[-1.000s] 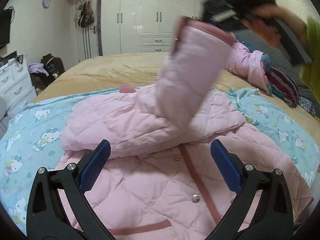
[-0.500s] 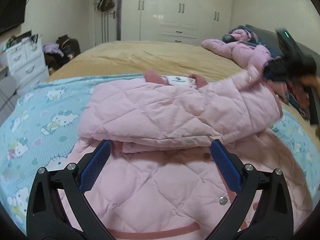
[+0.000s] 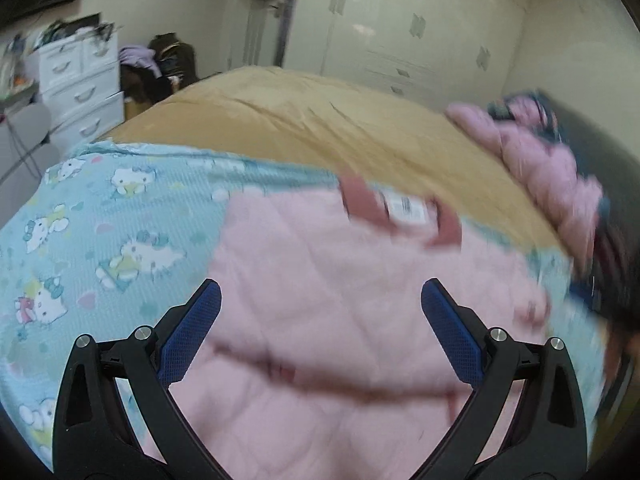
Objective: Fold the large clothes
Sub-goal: 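Lift the hem with the right gripper, fold it toward the collar, release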
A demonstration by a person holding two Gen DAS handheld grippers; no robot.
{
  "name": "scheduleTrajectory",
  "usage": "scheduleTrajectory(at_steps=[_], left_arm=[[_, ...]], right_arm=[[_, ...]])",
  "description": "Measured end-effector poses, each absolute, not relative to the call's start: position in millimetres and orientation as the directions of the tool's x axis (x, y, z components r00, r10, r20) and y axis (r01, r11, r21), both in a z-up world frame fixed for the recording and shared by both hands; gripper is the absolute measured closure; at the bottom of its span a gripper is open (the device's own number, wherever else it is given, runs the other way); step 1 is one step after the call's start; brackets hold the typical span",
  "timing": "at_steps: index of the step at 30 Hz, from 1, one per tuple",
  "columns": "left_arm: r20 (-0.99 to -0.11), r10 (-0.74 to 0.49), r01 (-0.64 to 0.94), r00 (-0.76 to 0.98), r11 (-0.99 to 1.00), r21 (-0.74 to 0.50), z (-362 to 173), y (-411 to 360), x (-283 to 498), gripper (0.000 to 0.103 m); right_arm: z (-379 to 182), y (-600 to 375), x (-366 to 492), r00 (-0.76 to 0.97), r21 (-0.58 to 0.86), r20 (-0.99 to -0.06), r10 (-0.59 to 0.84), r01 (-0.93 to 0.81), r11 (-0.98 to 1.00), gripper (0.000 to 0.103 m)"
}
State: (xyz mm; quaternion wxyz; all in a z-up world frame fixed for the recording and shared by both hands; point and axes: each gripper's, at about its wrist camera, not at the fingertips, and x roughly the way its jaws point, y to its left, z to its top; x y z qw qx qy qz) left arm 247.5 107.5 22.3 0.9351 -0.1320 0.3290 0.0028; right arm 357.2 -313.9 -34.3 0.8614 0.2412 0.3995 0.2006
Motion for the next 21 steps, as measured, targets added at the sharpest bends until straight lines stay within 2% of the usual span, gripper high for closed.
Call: scheduleTrajectory(at_steps=[3,6,9,11,12,13,17,21], left_arm=[[-0.612,-0.105,-0.128,0.784,0.937,-0.325,22,115,273,0.009],[-0.627,-0.109,-0.152,0.771,0.925,-0.348,5,116,286,0.009],[-0.623,-0.102,-0.168,0.776,0.918,-0.359,-20,121,285,0.009],[-0.629,-0.087,-0.169,0.773,0.927,-0.335,-31,122,284,0.009],[-0.642,-0.080,-0.166,0.763,0.935,-0.314,-37,123,284,0.009],[-0.650,-0.078,-0.169,0.756,0.936,-0.309,-39,126,286,0.009],[-0.608,-0.087,-0.178,0.789,0.915,-0.362,-34,145,284,0.009],[-0.590,-0.063,-0.181,0.805,0.921,-0.345,-24,154,281,0.009]], right_arm=[[-47,-302,359,0.571,0.606,-0.599,0.561,-0.133,0.784,0.052],[-66,-289,364,0.537,0.619,-0.629,0.562,-0.091,0.780,0.051],[-83,-282,369,0.509,0.673,-0.615,0.602,-0.058,0.737,0.053],[-89,-273,374,0.500,0.666,-0.623,0.601,-0.063,0.743,0.067],[-88,-270,376,0.509,0.650,-0.629,0.587,-0.068,0.757,0.086],[-87,-268,377,0.518,0.646,-0.627,0.582,-0.073,0.760,0.091],[-52,-258,380,0.596,0.574,-0.595,0.539,-0.154,0.804,0.092],[-1,-248,382,0.669,0.471,-0.545,0.505,-0.255,0.845,0.093]])
